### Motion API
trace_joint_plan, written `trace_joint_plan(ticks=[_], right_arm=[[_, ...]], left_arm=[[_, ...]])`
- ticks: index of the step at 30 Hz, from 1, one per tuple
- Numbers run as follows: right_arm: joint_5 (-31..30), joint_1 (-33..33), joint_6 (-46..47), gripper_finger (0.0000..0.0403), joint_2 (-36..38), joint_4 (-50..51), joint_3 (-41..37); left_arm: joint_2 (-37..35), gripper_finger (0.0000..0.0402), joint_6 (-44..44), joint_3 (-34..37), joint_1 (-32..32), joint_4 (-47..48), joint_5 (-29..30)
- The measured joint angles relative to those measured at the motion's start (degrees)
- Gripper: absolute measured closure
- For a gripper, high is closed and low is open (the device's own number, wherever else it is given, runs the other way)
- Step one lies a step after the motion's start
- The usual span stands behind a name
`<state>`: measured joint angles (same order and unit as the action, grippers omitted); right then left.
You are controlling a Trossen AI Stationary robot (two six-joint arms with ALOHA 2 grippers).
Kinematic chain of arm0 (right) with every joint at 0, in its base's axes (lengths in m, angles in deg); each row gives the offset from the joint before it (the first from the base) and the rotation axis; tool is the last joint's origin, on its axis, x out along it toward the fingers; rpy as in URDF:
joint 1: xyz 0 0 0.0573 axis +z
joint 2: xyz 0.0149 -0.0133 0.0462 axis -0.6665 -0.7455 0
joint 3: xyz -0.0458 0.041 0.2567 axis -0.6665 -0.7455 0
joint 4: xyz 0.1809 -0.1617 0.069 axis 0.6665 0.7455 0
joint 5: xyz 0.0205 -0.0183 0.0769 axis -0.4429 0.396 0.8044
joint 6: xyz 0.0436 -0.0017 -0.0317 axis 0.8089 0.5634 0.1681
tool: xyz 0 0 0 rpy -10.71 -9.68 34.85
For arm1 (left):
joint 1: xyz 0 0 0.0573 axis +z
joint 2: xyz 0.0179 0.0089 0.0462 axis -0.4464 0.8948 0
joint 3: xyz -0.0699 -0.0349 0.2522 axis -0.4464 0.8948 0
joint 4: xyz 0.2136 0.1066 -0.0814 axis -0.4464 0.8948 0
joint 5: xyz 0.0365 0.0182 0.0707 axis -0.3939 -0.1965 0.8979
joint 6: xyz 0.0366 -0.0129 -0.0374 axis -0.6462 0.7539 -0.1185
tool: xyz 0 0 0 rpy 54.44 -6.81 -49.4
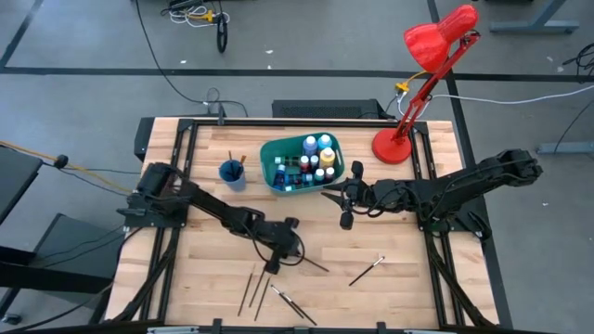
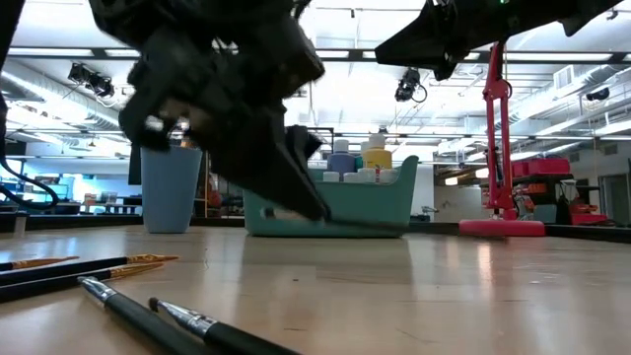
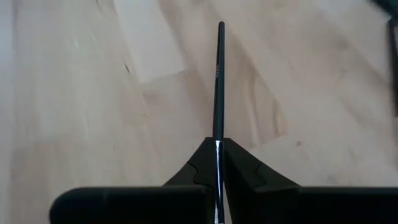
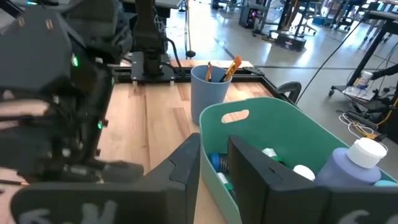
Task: Pick & Place Paint Supplies
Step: Put the silver paint brush into the blue cup
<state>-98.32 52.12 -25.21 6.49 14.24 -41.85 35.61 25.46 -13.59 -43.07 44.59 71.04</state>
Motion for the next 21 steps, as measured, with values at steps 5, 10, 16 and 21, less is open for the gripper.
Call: trace_joint_plan(ticks=[5,10,16,21], right_arm=[[0.00,0.00,0.12,0.0319,0.00,0.02,0.00],[0.00,0.00,0.13,0.0319,0.00,-0.31,0.00],[-0.01,0.00,0.13,0.0319,0.00,-0.42,0.00],[0.00,0.00,0.13,0.0319,0.00,-0.37,0.00]], left_arm=[[-6.52,0.0388,-0.52,-0.11,-0.91,12.74,4.48],[-17.37,0.0398,-2.96,-2.47,-3.24,33.12,16.74],[-25.15,0.0399,-3.95,-12.02,-4.02,61.46,31.69],[-25.50,0.0395,3.20,-17.22,-1.95,73.15,30.24]])
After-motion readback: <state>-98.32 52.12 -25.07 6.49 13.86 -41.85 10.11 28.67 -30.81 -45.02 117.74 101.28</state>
